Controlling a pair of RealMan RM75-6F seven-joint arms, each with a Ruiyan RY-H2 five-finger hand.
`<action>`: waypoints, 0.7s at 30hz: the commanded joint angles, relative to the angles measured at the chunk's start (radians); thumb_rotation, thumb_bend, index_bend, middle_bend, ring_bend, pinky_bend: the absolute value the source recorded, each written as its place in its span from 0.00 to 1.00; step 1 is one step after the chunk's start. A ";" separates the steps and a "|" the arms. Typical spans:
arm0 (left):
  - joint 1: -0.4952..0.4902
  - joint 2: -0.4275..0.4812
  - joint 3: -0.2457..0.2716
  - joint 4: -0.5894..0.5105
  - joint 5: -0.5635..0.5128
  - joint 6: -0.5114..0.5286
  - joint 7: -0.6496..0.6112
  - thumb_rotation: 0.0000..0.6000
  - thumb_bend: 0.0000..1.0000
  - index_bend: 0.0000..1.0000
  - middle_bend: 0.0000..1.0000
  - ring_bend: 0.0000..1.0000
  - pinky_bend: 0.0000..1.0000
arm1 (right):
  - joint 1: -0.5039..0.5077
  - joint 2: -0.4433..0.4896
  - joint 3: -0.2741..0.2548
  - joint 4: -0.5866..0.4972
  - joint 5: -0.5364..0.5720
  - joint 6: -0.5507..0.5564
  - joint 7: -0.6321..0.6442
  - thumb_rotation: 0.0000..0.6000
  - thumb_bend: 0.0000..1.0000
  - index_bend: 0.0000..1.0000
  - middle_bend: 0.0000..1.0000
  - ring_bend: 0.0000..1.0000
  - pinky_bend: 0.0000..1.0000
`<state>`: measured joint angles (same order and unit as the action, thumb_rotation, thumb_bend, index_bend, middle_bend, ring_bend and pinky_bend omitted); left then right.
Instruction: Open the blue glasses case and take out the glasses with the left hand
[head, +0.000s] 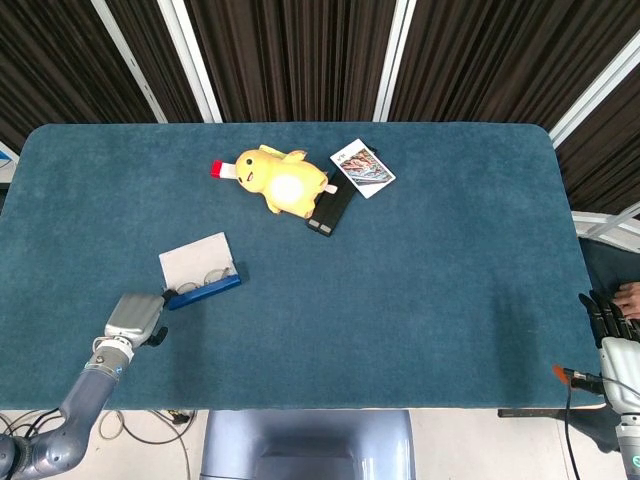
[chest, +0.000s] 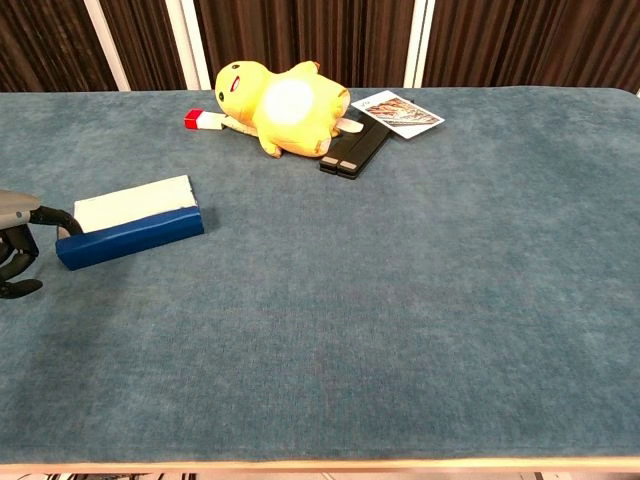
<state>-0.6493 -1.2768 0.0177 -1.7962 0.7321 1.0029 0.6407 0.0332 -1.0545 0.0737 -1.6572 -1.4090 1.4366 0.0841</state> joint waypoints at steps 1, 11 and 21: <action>0.004 0.016 0.006 -0.034 0.016 0.002 -0.014 1.00 0.38 0.25 0.76 0.69 0.79 | 0.000 0.000 0.000 0.000 -0.001 0.000 -0.001 1.00 0.16 0.00 0.00 0.00 0.20; -0.023 0.032 0.008 -0.116 0.066 -0.059 -0.055 1.00 0.38 0.27 0.76 0.69 0.79 | 0.000 -0.001 0.000 -0.001 0.000 0.001 -0.004 1.00 0.16 0.00 0.00 0.00 0.20; -0.025 -0.011 -0.066 -0.133 0.220 -0.042 -0.197 1.00 0.38 0.25 0.78 0.71 0.82 | -0.001 0.001 0.001 0.000 0.002 0.000 0.002 1.00 0.16 0.00 0.00 0.00 0.20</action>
<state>-0.6793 -1.2867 -0.0245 -1.9270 0.9131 0.9502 0.4849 0.0323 -1.0539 0.0745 -1.6572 -1.4071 1.4366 0.0856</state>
